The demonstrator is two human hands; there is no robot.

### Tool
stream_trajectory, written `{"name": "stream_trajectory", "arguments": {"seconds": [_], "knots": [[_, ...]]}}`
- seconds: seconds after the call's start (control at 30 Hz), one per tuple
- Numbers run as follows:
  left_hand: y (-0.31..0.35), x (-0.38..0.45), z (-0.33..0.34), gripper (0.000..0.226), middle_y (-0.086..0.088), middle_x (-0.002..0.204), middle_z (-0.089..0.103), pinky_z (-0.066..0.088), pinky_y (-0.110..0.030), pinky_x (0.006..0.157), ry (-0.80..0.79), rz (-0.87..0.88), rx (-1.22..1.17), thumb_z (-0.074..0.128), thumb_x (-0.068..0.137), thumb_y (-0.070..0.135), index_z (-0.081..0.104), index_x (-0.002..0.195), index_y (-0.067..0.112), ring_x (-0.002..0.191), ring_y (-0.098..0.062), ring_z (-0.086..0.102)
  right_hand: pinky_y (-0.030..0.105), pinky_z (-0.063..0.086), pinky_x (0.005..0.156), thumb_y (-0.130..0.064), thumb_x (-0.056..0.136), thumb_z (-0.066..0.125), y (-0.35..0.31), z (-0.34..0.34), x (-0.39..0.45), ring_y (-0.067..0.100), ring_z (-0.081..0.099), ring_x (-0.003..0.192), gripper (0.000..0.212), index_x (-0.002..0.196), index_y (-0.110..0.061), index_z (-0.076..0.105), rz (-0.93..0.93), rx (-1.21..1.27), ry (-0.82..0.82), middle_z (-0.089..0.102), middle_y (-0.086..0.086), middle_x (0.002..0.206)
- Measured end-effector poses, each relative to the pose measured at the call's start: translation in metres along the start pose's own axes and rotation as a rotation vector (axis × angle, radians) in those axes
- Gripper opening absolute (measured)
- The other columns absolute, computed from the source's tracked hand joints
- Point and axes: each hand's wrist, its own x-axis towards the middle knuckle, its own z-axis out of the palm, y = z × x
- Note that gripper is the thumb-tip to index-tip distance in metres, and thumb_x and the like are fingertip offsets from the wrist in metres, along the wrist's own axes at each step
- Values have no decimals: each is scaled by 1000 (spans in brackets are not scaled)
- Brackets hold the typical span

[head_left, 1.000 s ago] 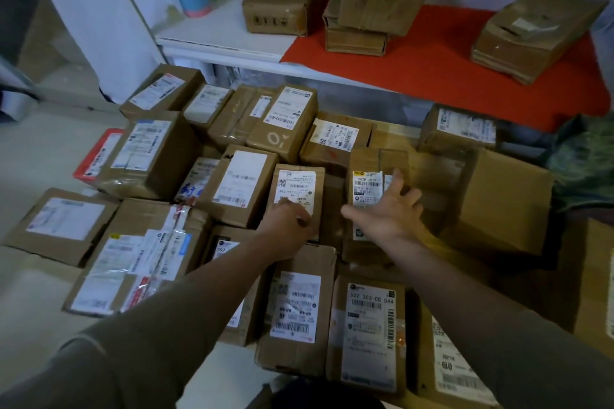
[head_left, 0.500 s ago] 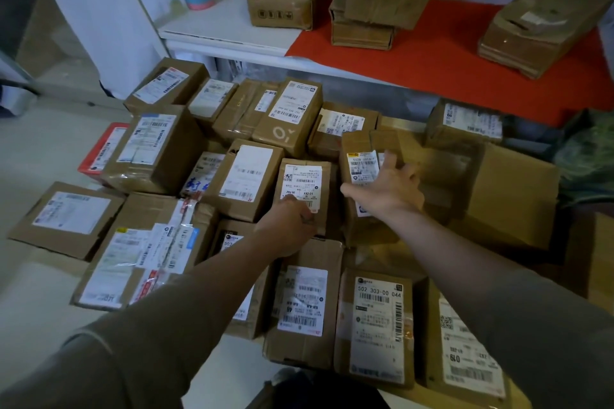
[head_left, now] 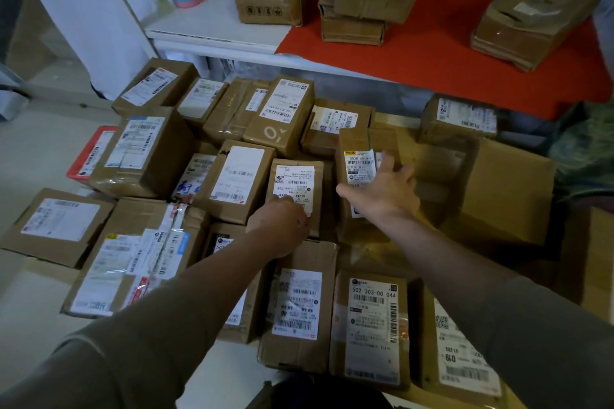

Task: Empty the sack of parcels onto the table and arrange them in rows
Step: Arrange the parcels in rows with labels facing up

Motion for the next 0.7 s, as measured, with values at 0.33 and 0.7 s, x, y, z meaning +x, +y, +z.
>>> {"name": "stream_trajectory", "arguments": {"seconds": [0.33, 0.7], "knots": [[-1, 4, 5, 24, -1, 121, 58, 45, -39, 99, 29, -4, -13, 57, 94, 32, 70, 111, 21, 121, -24, 45, 43, 50, 91, -67, 63, 74, -12, 16, 2, 36, 40, 124, 103, 142, -23, 24, 6, 73, -23, 32, 14, 137], [45, 28, -21, 25, -6, 117, 54, 45, -38, 95, 446, 60, -192, 52, 98, 32, 57, 116, 15, 112, -23, 49, 46, 43, 101, -58, 96, 43, 13, 6, 16, 29, 47, 124, 55, 137, -21, 43, -61, 159, 184, 45, 8, 135]]}}
